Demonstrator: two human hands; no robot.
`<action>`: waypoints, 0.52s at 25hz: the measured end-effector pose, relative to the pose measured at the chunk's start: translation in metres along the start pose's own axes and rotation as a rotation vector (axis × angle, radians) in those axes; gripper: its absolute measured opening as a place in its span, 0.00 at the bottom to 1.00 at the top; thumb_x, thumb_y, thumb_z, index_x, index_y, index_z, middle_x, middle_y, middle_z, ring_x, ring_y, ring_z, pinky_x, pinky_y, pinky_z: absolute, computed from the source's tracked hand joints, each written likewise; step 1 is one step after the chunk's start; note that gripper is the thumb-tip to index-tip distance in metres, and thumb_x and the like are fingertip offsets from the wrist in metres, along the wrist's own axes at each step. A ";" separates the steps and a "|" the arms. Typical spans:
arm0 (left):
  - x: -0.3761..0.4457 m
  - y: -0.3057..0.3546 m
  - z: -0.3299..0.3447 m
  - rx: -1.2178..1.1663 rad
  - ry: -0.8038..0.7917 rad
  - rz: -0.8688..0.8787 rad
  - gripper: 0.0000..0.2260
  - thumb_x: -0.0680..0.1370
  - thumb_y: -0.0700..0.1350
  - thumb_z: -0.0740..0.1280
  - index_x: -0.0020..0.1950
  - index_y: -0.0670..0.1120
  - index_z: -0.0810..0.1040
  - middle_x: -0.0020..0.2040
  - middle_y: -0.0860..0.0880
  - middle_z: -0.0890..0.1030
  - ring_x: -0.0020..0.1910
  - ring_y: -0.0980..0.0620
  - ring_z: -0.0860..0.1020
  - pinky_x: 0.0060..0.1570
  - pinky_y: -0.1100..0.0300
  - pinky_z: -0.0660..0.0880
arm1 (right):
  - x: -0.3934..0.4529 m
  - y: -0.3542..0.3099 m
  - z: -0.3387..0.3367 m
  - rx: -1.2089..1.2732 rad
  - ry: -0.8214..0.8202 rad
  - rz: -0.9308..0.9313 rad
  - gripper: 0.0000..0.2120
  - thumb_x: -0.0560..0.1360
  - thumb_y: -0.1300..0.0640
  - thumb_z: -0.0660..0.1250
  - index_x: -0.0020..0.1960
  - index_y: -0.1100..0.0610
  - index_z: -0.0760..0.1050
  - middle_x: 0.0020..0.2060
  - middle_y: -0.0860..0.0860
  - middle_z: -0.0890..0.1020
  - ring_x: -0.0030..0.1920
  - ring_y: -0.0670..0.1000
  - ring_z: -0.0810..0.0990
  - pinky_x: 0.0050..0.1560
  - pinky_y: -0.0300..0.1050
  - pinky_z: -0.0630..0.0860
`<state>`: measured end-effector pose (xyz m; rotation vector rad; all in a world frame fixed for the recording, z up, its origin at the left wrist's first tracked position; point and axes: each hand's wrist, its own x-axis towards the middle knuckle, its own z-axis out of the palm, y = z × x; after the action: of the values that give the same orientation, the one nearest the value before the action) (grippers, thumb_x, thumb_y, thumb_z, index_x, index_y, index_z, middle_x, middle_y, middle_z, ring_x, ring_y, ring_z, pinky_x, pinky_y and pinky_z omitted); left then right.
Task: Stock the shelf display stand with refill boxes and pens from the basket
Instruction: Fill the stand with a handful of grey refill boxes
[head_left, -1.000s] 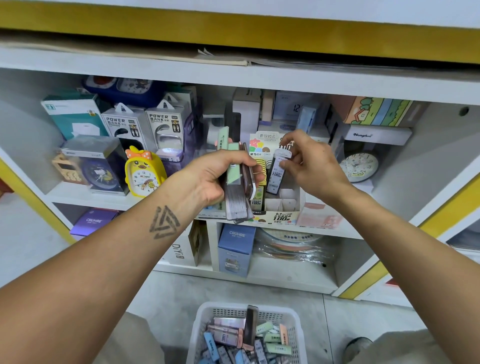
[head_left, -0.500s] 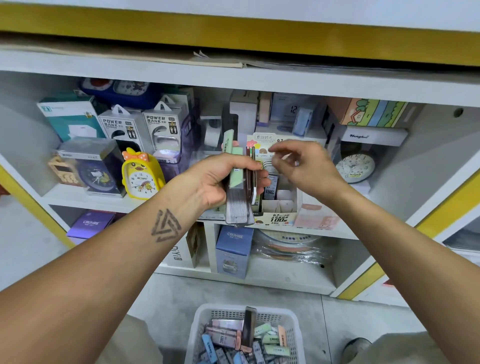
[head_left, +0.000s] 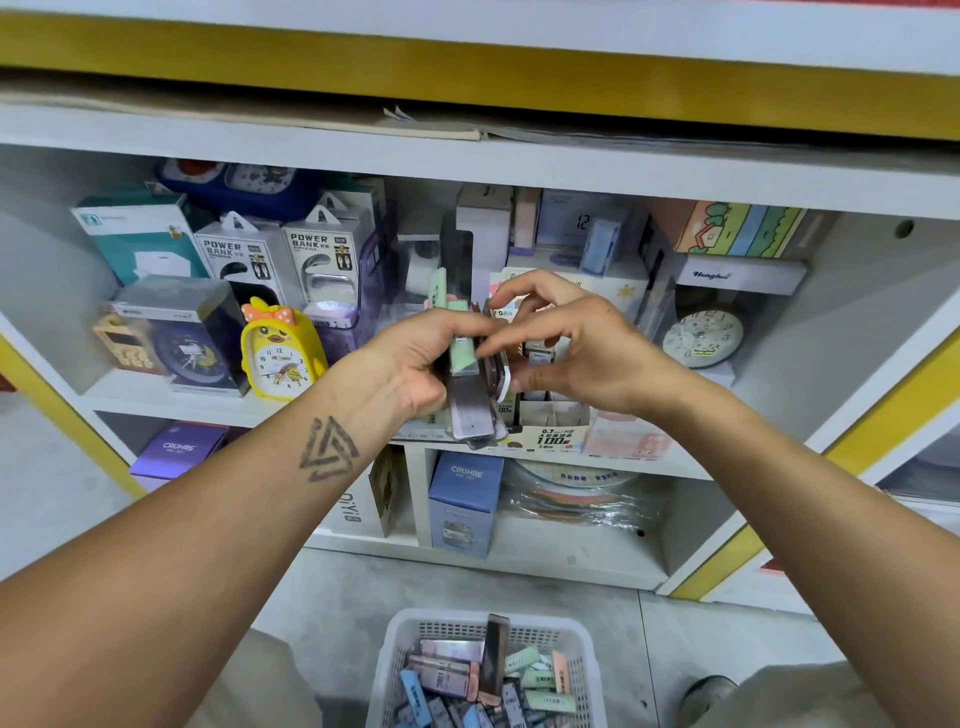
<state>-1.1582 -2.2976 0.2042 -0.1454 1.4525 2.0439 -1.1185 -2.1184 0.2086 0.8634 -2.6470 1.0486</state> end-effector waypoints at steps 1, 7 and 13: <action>0.000 0.000 -0.001 -0.008 -0.002 -0.002 0.04 0.75 0.34 0.68 0.44 0.39 0.82 0.38 0.42 0.85 0.33 0.45 0.84 0.32 0.50 0.82 | 0.001 0.000 0.000 -0.012 0.015 -0.006 0.20 0.65 0.66 0.80 0.55 0.52 0.85 0.60 0.50 0.76 0.55 0.42 0.75 0.64 0.45 0.73; -0.001 -0.001 0.000 -0.073 -0.034 -0.048 0.03 0.75 0.35 0.69 0.47 0.38 0.81 0.38 0.39 0.84 0.33 0.43 0.84 0.31 0.49 0.81 | 0.001 0.004 -0.008 0.069 0.048 0.000 0.15 0.65 0.59 0.81 0.51 0.54 0.86 0.57 0.50 0.80 0.56 0.44 0.77 0.64 0.52 0.74; -0.002 0.002 -0.004 -0.079 -0.052 -0.065 0.06 0.75 0.35 0.69 0.50 0.35 0.80 0.43 0.35 0.84 0.37 0.41 0.85 0.35 0.50 0.82 | 0.001 0.007 -0.017 0.286 0.272 0.108 0.09 0.68 0.63 0.78 0.48 0.60 0.84 0.49 0.50 0.84 0.50 0.44 0.81 0.51 0.36 0.75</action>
<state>-1.1586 -2.3024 0.2051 -0.1682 1.3198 2.0380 -1.1239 -2.1034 0.2171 0.5775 -2.3748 1.4823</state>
